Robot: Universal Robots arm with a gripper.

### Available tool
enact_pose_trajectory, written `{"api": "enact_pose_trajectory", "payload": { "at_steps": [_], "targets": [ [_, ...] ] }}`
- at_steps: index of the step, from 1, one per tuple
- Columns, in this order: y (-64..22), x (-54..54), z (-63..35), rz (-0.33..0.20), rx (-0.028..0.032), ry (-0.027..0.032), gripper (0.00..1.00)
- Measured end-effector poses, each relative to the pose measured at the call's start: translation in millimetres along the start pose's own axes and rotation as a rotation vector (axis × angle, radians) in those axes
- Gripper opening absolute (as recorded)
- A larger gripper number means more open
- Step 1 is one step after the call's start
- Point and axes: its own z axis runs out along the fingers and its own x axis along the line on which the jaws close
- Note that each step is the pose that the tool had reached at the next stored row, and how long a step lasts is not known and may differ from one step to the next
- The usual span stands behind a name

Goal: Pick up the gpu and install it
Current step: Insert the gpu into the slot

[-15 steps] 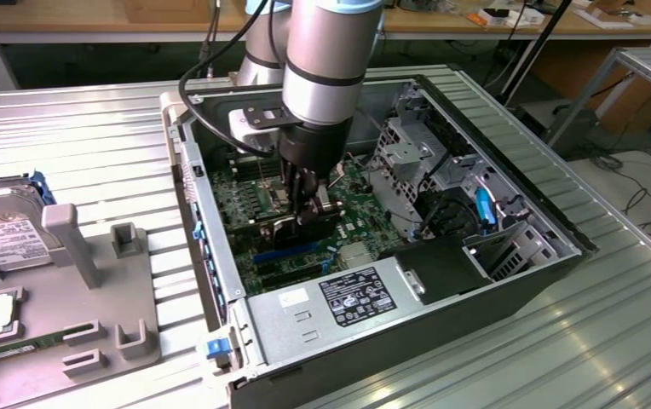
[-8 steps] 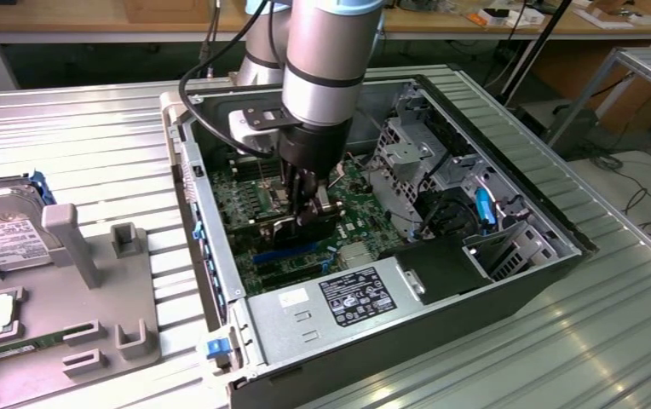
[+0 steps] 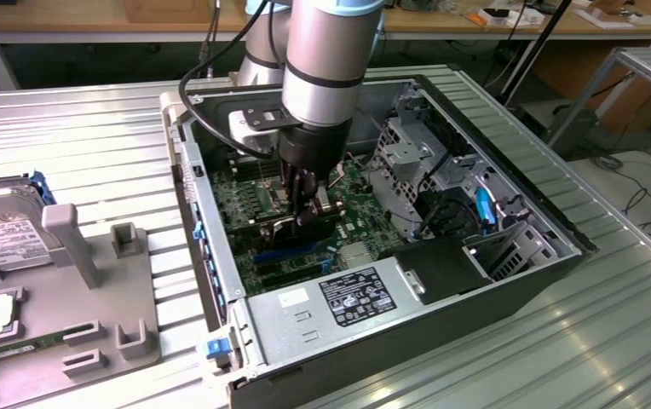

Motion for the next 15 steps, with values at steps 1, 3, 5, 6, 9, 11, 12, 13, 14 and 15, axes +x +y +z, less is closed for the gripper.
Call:
{"api": "enact_pose_trajectory", "payload": {
  "at_steps": [1, 3, 5, 6, 9, 11, 12, 13, 14, 15],
  "targets": [
    [0.0, 0.0, 0.3, 0.0, 0.0003, -0.0001, 0.27],
    [0.0, -0.1, 1.0, 0.0, 0.001, 0.0, 0.27],
    [0.0, 0.0, 1.1, 0.0, 0.0011, 0.0003, 0.27],
    [0.0, -0.1, 1.2, 0.0, 0.0011, 0.0003, 0.27],
    [0.0, -0.1, 1.3, 0.0, 0.0013, -0.0001, 0.27],
    [0.0, -0.1, 1.3, 0.0, 0.0013, -0.0001, 0.27],
    [0.0, -0.1, 1.3, 0.0, 0.0013, -0.0001, 0.27],
    [0.0, -0.1, 1.4, 0.0, 0.0014, -0.0001, 0.27],
    [0.0, -0.1, 1.3, 0.0, 0.0013, -0.0001, 0.27],
    [0.1, -0.1, 1.4, 0.001, 0.0013, -0.0001, 0.27]
  ]
}}
